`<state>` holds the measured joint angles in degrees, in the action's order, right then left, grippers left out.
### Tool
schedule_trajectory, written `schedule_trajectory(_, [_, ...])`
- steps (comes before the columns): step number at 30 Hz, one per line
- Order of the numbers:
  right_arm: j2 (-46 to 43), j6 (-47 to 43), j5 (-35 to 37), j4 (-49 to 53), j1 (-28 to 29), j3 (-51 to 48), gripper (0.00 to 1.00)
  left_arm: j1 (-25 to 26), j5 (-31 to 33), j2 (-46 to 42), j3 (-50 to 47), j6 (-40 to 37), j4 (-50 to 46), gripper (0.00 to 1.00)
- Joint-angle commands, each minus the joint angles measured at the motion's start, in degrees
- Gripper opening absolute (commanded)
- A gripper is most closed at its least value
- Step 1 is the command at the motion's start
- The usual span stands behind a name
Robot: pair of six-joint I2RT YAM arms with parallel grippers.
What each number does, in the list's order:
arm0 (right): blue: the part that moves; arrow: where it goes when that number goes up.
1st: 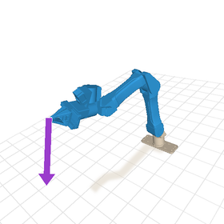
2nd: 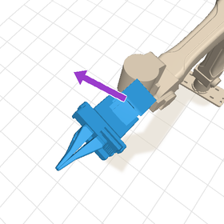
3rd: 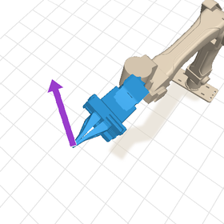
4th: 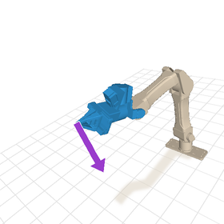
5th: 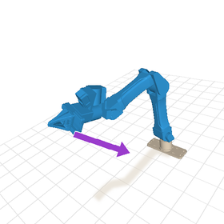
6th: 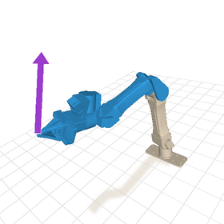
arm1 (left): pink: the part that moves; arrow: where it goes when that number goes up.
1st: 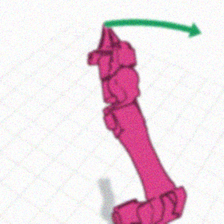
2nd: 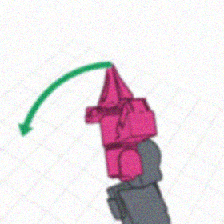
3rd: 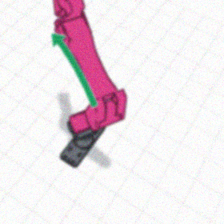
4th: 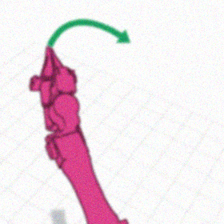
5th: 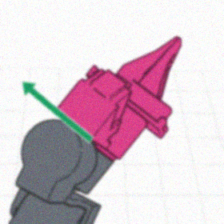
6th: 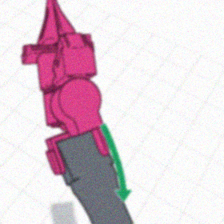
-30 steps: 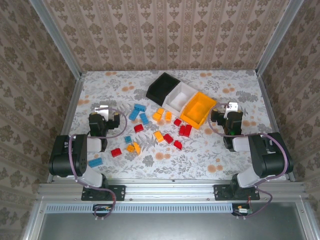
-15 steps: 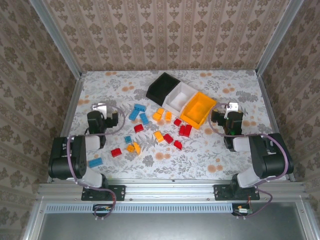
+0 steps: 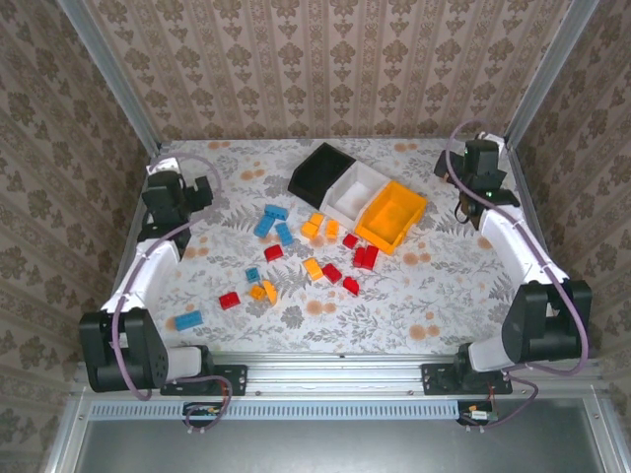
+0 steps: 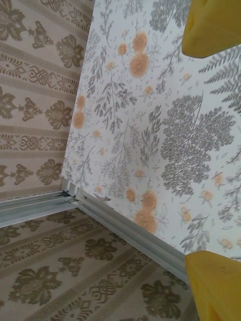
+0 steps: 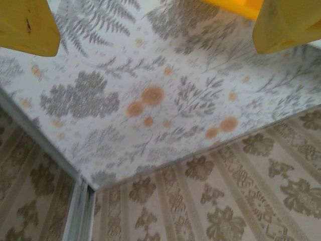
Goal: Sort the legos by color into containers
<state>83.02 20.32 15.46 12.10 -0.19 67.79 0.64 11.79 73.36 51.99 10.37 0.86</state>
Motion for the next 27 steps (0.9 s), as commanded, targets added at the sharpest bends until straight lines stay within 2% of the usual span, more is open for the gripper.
schedule_trajectory(1, [2.98,5.98,-10.31,19.08,0.09,5.36,1.00,0.17,-3.31,-1.99,4.87,6.66,-10.83,1.00])
schedule_trajectory(5, [5.33,9.49,-17.68,28.99,0.94,10.12,1.00,2.22,-9.63,-1.96,8.70,7.53,-16.87,1.00])
schedule_trajectory(8, [6.25,10.83,-22.56,33.83,2.12,10.56,0.99,4.38,-13.02,-0.58,10.98,9.12,-22.22,1.00])
schedule_trajectory(11, [7.50,12.30,-25.76,38.45,3.63,10.38,0.97,6.92,-19.27,1.38,11.97,9.85,-26.07,1.00])
schedule_trajectory(15, [6.90,15.79,-25.96,40.11,5.82,7.72,0.97,12.08,-23.42,3.57,12.11,8.61,-28.80,1.00])
schedule_trajectory(21, [9.59,19.59,-26.18,37.78,7.40,6.75,0.92,18.08,-25.21,7.30,11.58,10.63,-28.26,1.00])
schedule_trajectory(27, [10.94,20.93,-23.99,37.36,12.05,5.80,0.86,23.21,-26.02,11.98,13.46,12.43,-29.28,1.00])
